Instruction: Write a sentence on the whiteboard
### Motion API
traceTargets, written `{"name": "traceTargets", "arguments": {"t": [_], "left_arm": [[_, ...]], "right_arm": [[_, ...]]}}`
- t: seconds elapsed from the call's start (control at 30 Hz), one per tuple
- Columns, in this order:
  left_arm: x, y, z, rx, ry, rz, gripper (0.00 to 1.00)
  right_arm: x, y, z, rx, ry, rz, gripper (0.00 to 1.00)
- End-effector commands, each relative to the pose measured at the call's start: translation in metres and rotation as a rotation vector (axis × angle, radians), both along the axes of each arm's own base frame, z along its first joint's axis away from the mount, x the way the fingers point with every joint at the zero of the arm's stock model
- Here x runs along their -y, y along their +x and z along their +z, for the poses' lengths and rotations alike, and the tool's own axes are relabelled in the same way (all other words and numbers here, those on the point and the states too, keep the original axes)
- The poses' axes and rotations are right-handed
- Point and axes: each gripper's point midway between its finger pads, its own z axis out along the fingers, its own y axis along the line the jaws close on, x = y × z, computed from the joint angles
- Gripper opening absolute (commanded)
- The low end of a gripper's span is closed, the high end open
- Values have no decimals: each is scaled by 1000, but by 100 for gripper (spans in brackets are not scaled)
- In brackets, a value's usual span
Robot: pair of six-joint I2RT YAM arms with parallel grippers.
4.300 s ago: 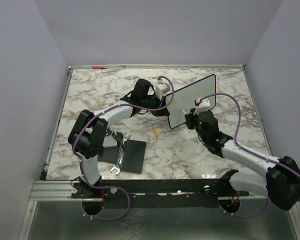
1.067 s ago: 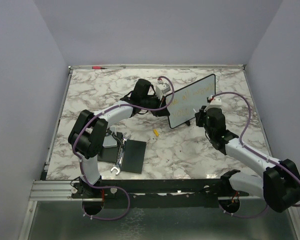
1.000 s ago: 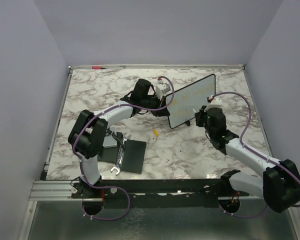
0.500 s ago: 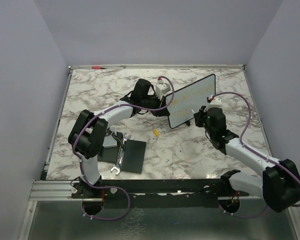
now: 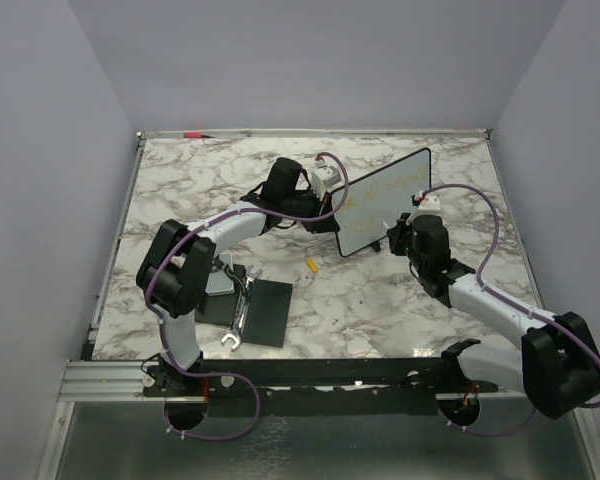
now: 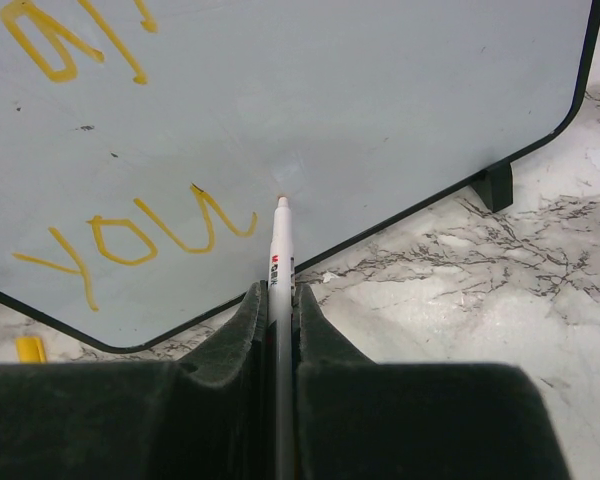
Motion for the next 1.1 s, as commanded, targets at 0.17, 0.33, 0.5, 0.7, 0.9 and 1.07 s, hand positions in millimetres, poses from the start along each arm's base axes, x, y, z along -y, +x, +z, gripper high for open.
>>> {"name": "traceTargets", "arguments": {"t": [0.17, 0.33, 0.5, 0.7, 0.9, 1.07], "left_arm": [[3, -7, 10, 23, -9, -38, 0], [3, -7, 10, 23, -10, -39, 0], [3, -8, 10, 23, -9, -40, 0], [3, -8, 10, 23, -10, -40, 0], [3, -7, 10, 23, -8, -34, 0], [3, -4, 9, 23, -2, -20, 0]], "right_arm": [[-4, 2, -2, 0, 20, 14, 1], [-5, 3, 0, 8, 20, 18, 1], [-6, 3, 2, 15, 22, 23, 1], [-5, 4, 2, 18, 20, 19, 1], [-2, 3, 1, 13, 9, 6, 1], [30, -5, 5, -12, -14, -171, 1]]}}
